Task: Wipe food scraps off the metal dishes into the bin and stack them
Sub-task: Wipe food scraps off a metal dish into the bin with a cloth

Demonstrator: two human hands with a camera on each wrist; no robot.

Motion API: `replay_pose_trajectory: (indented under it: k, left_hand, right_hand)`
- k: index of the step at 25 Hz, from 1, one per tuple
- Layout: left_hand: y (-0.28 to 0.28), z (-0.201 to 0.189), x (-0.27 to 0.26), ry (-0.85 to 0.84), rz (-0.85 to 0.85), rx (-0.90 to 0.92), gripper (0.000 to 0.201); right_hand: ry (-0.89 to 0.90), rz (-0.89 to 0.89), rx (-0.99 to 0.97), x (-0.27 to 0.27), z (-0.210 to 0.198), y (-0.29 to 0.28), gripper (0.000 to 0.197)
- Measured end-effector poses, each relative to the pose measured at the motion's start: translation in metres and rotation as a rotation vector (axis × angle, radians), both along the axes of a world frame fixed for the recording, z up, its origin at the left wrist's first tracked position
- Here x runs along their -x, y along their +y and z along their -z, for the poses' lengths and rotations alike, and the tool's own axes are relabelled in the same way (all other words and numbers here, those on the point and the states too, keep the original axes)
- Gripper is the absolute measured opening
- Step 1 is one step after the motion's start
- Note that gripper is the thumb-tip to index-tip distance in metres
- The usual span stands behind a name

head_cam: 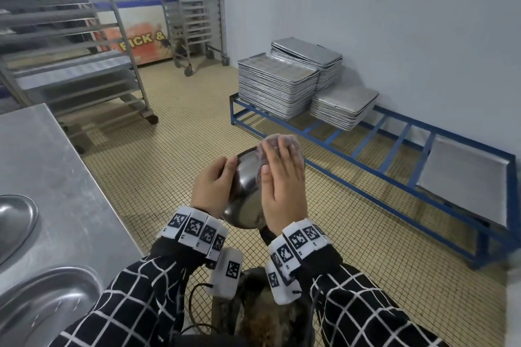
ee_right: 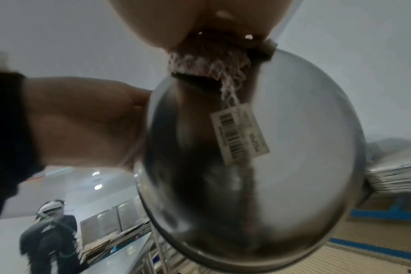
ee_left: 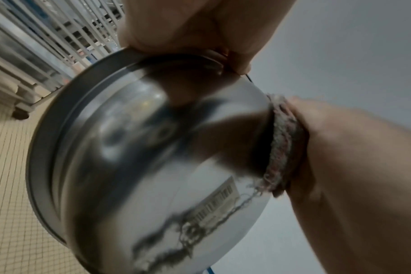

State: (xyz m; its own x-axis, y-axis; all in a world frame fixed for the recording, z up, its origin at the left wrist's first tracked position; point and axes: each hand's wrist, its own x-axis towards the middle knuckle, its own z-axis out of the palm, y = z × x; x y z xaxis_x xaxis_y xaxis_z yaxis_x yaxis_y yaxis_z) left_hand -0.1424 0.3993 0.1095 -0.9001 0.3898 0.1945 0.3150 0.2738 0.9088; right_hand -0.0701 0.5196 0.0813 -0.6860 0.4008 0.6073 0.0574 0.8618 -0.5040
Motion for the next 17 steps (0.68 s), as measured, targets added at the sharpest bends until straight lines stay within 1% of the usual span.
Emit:
replay_pose_trajectory:
  k: [1, 3, 5, 7, 8, 9, 10, 12, 14, 17]
  left_hand:
    - [-0.002, 0.003, 0.003, -0.053, 0.007, -0.044, 0.038]
    - [-0.007, 0.006, 0.007, -0.183, -0.008, -0.144, 0.035]
    - [-0.012, 0.008, 0.009, -0.274, -0.048, -0.232, 0.03]
    - [-0.016, 0.012, 0.011, -0.334, -0.068, -0.299, 0.029]
    - [-0.018, 0.014, 0.012, -0.348, -0.063, -0.317, 0.031]
    - [-0.019, 0.017, 0.014, -0.339, -0.055, -0.314, 0.033]
    - [-0.02, 0.02, 0.015, -0.311, -0.045, -0.292, 0.032]
    - [-0.022, 0.024, 0.016, -0.228, -0.029, -0.241, 0.022]
    - [-0.023, 0.024, 0.014, -0.184, 0.028, -0.184, 0.014]
    - [-0.021, 0.024, 0.009, -0.129, 0.17, -0.037, 0.015]
  right_hand:
    - [0.044, 0.034, 0.095, 0.0, -0.001, 0.004, 0.047]
    - [0.139, 0.096, 0.373, -0.007, -0.004, 0.011, 0.043]
    - [0.202, 0.121, 0.76, -0.014, 0.002, 0.023, 0.038]
    - [0.21, 0.076, 1.207, -0.017, 0.017, 0.037, 0.033]
    - [0.198, 0.07, 1.34, -0.018, 0.022, 0.041, 0.034]
    - [0.174, 0.08, 1.366, -0.018, 0.026, 0.044, 0.034]
    - [0.13, 0.101, 1.289, -0.019, 0.024, 0.045, 0.034]
    - [0.059, 0.133, 1.032, -0.023, 0.012, 0.045, 0.035]
    - [-0.011, 0.08, 0.83, -0.031, -0.008, 0.049, 0.031]
    - [-0.223, -0.048, 0.405, -0.032, -0.018, 0.053, 0.028]
